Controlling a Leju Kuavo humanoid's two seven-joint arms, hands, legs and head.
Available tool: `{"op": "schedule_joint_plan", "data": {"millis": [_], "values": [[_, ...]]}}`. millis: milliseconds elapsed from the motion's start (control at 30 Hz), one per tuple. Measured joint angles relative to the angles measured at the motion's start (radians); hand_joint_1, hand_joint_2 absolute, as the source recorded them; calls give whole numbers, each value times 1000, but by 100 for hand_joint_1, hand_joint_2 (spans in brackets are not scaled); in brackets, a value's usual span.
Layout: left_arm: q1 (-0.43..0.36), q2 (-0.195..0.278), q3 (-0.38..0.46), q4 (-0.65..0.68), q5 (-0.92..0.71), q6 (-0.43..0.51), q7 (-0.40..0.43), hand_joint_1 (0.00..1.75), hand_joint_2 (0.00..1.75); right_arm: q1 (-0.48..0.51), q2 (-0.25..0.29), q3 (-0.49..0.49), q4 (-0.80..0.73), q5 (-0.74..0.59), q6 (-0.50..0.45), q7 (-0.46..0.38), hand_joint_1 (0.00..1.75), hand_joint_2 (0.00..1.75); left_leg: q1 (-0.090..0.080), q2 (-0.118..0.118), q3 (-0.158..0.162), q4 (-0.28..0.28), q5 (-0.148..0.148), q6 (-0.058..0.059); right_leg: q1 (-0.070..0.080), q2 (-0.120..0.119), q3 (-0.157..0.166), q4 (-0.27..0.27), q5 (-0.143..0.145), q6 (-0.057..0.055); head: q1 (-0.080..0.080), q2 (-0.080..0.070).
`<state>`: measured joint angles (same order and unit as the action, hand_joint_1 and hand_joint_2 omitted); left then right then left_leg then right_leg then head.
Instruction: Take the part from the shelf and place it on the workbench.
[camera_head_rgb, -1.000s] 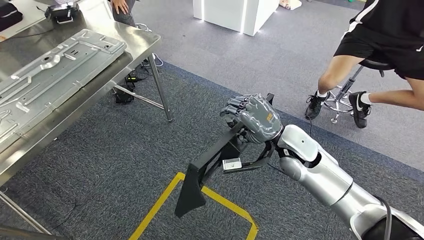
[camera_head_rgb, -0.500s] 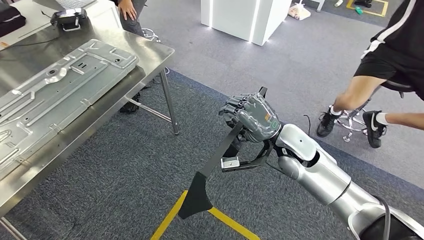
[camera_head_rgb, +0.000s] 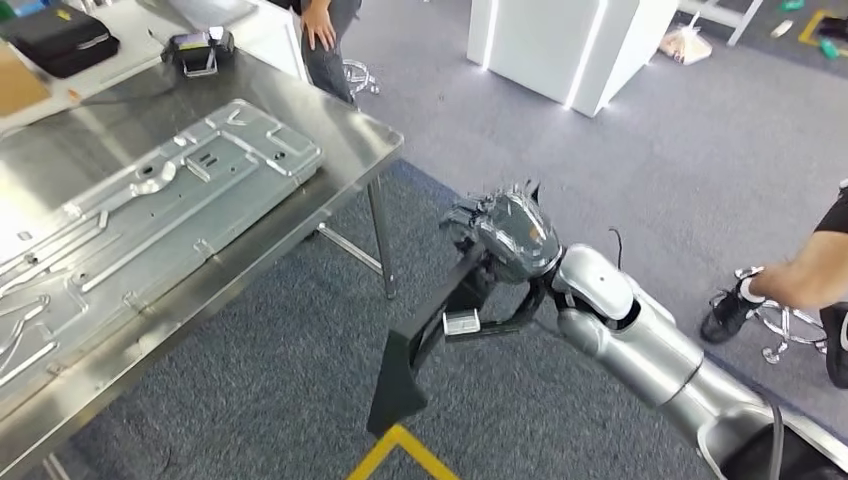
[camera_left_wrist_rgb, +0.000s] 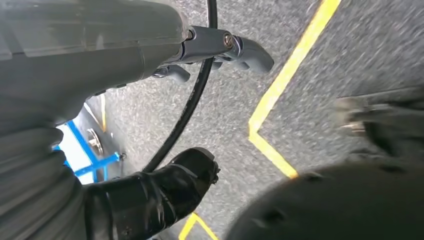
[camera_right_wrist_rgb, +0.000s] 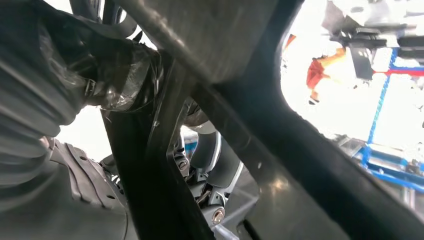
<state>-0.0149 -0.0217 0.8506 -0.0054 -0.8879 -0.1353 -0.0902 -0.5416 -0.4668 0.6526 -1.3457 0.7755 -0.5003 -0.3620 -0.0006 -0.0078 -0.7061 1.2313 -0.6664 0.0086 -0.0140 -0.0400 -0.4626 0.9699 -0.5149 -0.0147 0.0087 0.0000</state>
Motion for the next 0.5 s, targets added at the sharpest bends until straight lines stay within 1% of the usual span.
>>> {"op": "schedule_joint_plan", "data": {"millis": [33,67,100,133,167,200,233,267,300,333,367,400,433,467,500], "values": [[3,-1,3,0,-1,2,0,0,175,-4,7,1,3,6,2,5,175,175,0,9,-11,-54,43,4,1,-9,31,-6,-23,2,0,0],[7,-2,5,1,-3,4,1,0,175,-9,13,5,9,12,4,11,175,175,-4,27,-21,-117,138,12,3,-16,60,-7,-47,5,1,0],[9,-2,8,1,-5,5,1,0,175,-14,20,10,16,18,7,17,175,175,-8,44,-23,-162,232,21,5,-21,85,-9,-71,10,1,0],[9,-2,10,1,-8,7,2,0,175,-20,26,17,23,23,10,21,175,175,-16,55,-21,-192,305,30,6,-27,108,-13,-94,17,1,0],[7,-2,12,1,-11,8,3,0,175,-27,30,23,29,26,14,25,175,175,-23,57,-15,-204,338,38,4,-31,130,-8,-106,26,1,0],[2,-2,14,1,-15,9,3,0,175,-39,33,28,32,27,17,28,175,175,-27,47,1,-200,325,45,-1,-34,138,10,-102,34,1,0],[-1,-1,15,1,-19,10,3,0,175,-56,35,32,35,28,23,31,175,175,-30,34,17,-202,310,52,-7,-29,126,58,-83,40,0,0],[-5,-1,17,1,-23,10,3,0,175,-76,36,35,39,28,30,35,175,175,-29,24,34,-207,297,61,-13,-15,92,129,-54,43,0,0],[-8,-1,19,1,-27,10,3,0,175,-100,36,39,46,28,41,39,175,175,-28,13,53,-212,285,69,-16,2,40,210,-34,44,1,0],[-11,-1,22,1,-30,11,3,0,175,-122,37,44,57,28,55,43,175,175,-25,2,71,-218,272,74,-17,19,-19,282,-36,44,1,0],[-13,-1,25,1,-34,11,3,0,175,-145,39,51,72,28,70,46,175,175,-24,-11,89,-222,257,77,-18,28,-72,331,-64,46,1,0],[-12,-1,27,1,-38,11,4,0,175,-170,42,59,89,28,85,49,175,175,-22,-25,110,-224,242,77,-18,32,-120,356,-113,48,1,0],[-11,-1,29,1,-43,12,5,0,175,-197,49,67,109,28,99,51,175,175,-20,-40,133,-226,224,74,-19,33,-161,359,-166,52,1,0],[-9,-3,32,1,-48,12,6,0,175,-227,59,76,131,28,112,54,175,175,-18,-54,157,-227,206,71,-20,33,-195,344,-206,56,1,0],[-8,-5,33,1,-55,12,7,0,175,-258,71,85,154,28,125,57,175,175,-15,-68,182,-227,186,67,-21,34,-221,312,-216,59,1,0]]}}
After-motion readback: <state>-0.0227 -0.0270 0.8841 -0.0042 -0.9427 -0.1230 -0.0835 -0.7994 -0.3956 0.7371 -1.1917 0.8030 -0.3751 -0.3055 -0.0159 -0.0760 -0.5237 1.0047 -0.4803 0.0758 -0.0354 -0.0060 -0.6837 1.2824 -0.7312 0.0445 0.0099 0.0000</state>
